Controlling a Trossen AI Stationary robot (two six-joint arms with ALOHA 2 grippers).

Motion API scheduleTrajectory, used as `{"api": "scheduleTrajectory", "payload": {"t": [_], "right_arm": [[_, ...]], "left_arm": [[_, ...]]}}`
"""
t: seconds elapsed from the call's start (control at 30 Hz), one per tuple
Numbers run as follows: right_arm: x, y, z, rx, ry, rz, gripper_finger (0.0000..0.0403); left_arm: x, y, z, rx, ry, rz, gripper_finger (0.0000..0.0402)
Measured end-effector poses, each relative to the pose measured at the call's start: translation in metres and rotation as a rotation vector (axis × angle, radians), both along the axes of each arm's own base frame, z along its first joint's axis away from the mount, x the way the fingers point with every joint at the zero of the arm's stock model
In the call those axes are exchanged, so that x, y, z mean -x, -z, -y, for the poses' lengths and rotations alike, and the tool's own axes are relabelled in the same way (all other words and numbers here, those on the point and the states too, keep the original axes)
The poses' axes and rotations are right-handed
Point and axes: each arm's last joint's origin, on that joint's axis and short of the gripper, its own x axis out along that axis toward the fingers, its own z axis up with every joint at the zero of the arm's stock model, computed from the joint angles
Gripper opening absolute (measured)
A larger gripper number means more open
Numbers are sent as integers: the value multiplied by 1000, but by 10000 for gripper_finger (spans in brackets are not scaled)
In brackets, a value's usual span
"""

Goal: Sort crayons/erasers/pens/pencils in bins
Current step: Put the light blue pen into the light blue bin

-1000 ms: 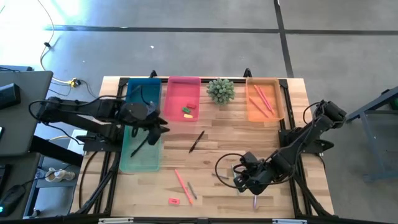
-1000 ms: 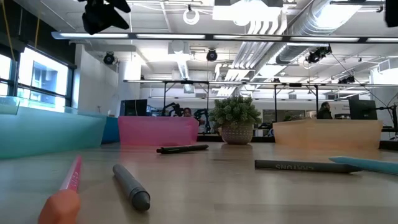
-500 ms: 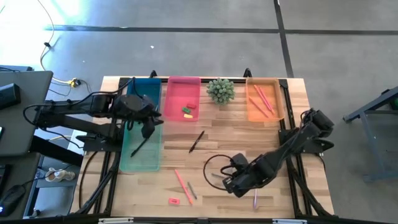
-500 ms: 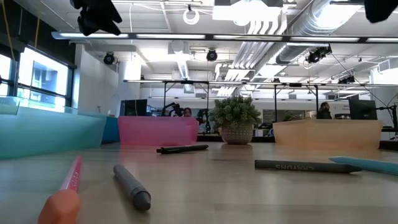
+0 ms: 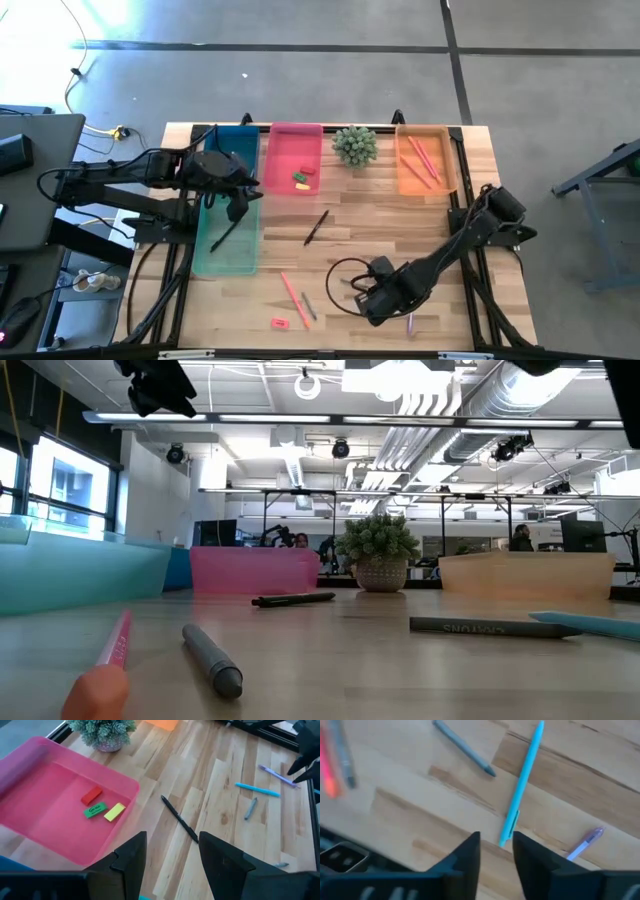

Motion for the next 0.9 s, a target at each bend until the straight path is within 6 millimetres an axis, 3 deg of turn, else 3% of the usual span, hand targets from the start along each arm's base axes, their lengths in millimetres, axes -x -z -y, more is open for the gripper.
{"api": "scheduleTrajectory", "payload": {"t": [0.27, 0.9], "right_arm": [[-8, 34, -10, -17, -18, -108, 173], [-14, 72, -17, 15, -38, -196, 154]], "left_arm": [[0, 0, 0, -12, 11, -4, 168], [0, 0, 1, 4, 30, -2, 168]]}}
